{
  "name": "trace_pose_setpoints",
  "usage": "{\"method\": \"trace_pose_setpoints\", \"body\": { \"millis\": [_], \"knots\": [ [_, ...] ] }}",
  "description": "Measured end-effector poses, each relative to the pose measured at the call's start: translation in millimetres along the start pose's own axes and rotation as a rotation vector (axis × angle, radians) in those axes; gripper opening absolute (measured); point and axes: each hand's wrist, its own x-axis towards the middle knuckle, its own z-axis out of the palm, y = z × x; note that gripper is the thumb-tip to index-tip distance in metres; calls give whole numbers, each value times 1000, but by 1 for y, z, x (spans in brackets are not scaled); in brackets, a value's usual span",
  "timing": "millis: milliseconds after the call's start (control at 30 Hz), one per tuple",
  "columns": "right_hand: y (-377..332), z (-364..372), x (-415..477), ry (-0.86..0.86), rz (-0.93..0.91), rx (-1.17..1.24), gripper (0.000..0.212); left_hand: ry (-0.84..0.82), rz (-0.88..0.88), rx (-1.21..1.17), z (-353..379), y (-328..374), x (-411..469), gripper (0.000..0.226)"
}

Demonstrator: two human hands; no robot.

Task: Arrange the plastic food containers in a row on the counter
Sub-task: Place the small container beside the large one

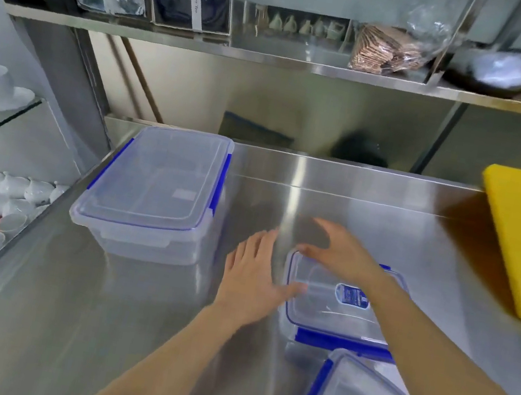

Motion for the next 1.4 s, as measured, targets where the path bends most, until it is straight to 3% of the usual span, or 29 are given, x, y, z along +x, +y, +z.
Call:
{"method": "trace_pose_setpoints", "body": {
  "millis": [100,200,367,467,600,633,767,833,867,933,1100,1233,1400],
  "knots": [
    [36,-12,-13,-2,74,-18,80,-271,-146,-26,22,9,-6,130],
    [65,-19,-17,-33,138,-54,82,-429,-189,7,35,5,-9,142],
    [92,-21,-14,-4,183,-122,68,-328,-169,-122,41,1,-5,138],
    [96,-20,-8,74,211,-255,59,-189,-330,-260,41,0,2,119],
    [88,-17,-3,169,318,-375,64,64,-419,-282,48,10,11,30],
    [86,-16,-2,175,331,-364,63,97,-407,-355,53,15,12,22],
    [87,-14,-3,132,238,-134,55,71,-354,-699,54,23,11,13],
    [96,-20,-8,-16,86,301,40,-71,-289,-833,49,10,9,40],
    [99,-22,-14,-147,33,460,46,-126,-244,-822,47,2,8,56],
    [110,-19,-20,-360,-57,497,82,-185,-159,-748,44,-7,7,73],
    [122,4,-13,-315,-97,378,133,-147,1,-748,48,-6,8,75],
    [120,8,2,-320,-122,363,134,-19,-37,-743,44,-1,13,60],
    [109,6,28,-305,-106,306,136,16,-64,-700,38,-15,34,59]
  ]
}}
